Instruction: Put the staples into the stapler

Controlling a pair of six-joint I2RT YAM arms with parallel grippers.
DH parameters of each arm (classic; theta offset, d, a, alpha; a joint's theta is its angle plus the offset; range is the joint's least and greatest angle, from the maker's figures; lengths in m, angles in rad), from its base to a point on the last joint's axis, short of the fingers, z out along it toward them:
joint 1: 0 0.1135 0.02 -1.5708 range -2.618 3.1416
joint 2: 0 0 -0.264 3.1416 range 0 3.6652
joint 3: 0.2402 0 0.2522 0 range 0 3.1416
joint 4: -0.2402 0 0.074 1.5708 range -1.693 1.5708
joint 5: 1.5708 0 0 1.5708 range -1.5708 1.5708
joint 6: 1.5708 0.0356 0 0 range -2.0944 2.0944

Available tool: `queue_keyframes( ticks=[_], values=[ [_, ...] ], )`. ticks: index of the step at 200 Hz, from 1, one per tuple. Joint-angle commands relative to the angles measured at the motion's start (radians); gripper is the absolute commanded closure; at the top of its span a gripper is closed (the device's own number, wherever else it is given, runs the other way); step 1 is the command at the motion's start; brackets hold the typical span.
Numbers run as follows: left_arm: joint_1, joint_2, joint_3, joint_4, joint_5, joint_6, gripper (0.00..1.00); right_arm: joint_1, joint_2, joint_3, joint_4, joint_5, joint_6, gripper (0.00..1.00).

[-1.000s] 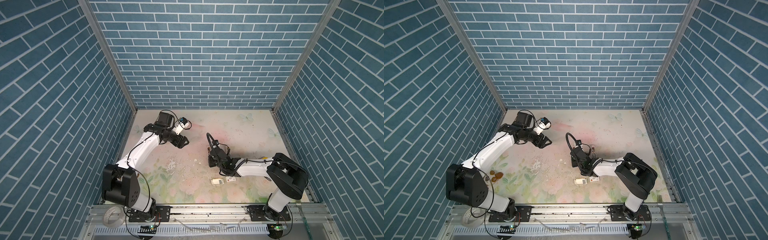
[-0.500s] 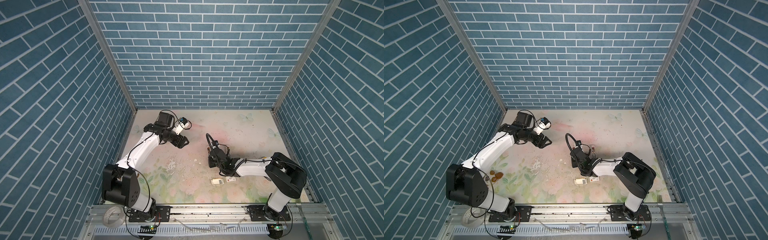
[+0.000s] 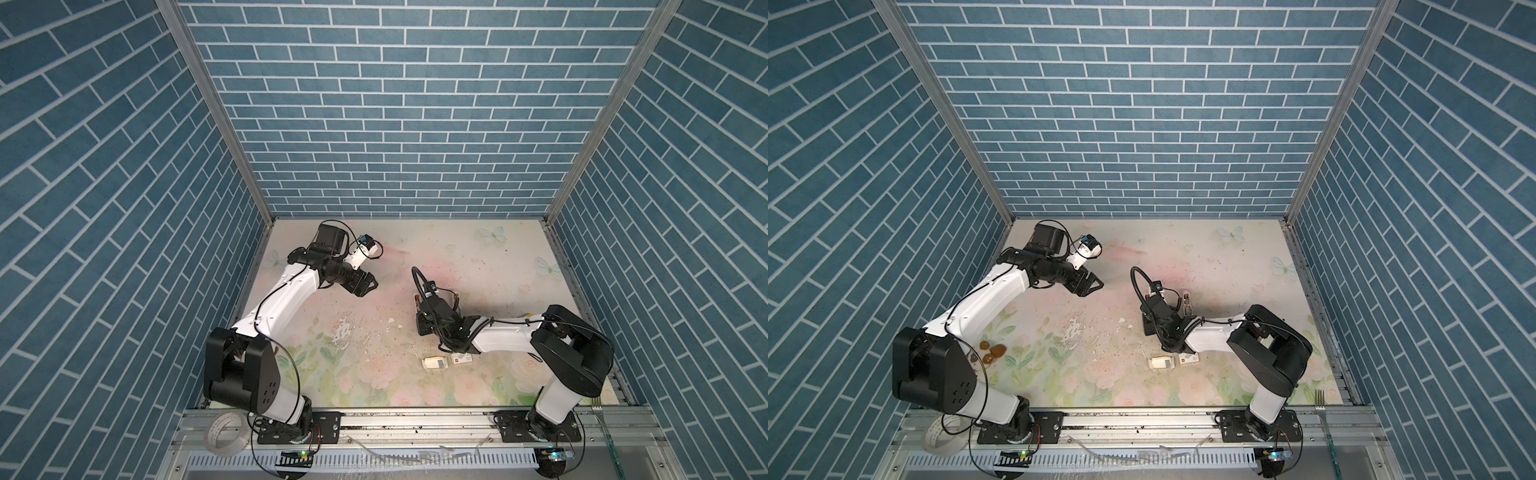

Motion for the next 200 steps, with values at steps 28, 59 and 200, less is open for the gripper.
queue_keyframes(
  ticks=[28, 59, 200],
  values=[
    [0.007, 0.007, -0.012, -0.003, -0.005, 0.012, 0.20, -0.002, -0.053, 0.007, -0.023, -0.012, -0.047, 0.89],
    [0.009, 0.007, -0.012, -0.002, -0.006, 0.013, 0.20, -0.003, -0.048, 0.006, -0.032, -0.001, -0.057, 0.89],
    [0.009, 0.013, -0.008, -0.005, 0.000, 0.017, 0.20, -0.011, -0.011, 0.011, -0.023, -0.006, -0.076, 0.89]
  ],
)
